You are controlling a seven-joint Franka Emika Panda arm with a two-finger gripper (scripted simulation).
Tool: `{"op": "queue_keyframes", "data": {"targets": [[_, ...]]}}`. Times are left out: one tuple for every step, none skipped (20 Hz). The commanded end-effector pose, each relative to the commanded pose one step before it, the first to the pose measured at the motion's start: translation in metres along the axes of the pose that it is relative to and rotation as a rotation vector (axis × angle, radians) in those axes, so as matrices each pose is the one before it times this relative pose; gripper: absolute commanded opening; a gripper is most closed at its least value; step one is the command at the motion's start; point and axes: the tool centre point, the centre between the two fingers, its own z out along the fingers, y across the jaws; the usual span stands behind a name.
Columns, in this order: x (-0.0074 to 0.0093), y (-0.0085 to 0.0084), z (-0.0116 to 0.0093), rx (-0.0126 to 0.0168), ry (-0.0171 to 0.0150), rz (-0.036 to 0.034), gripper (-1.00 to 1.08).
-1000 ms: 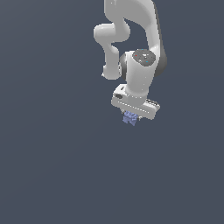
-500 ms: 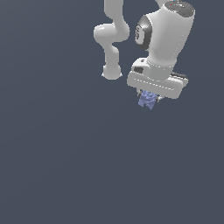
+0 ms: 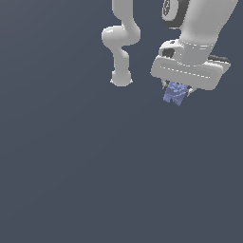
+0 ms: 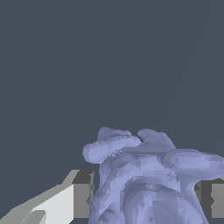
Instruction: Pick up the object and move it to a goal position.
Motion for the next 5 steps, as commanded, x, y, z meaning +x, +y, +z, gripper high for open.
{"op": "queue_keyframes", "data": {"targets": [[-0.00302,-0.00377,-0.00768,-0.00068,-0.00116,0.00081,-1.0],[-0.0007,-0.00101,-0.00183,0.0,0.0,0.0,-1.0],[-0.0005,-0.00073,-0.0013,0.0,0.0,0.0,-1.0],[-0.0003,-0.00044,-0.00078,0.0,0.0,0.0,-1.0],[-0.0001,-0.00015,-0.00026,0.0,0.0,0.0,-1.0]]}}
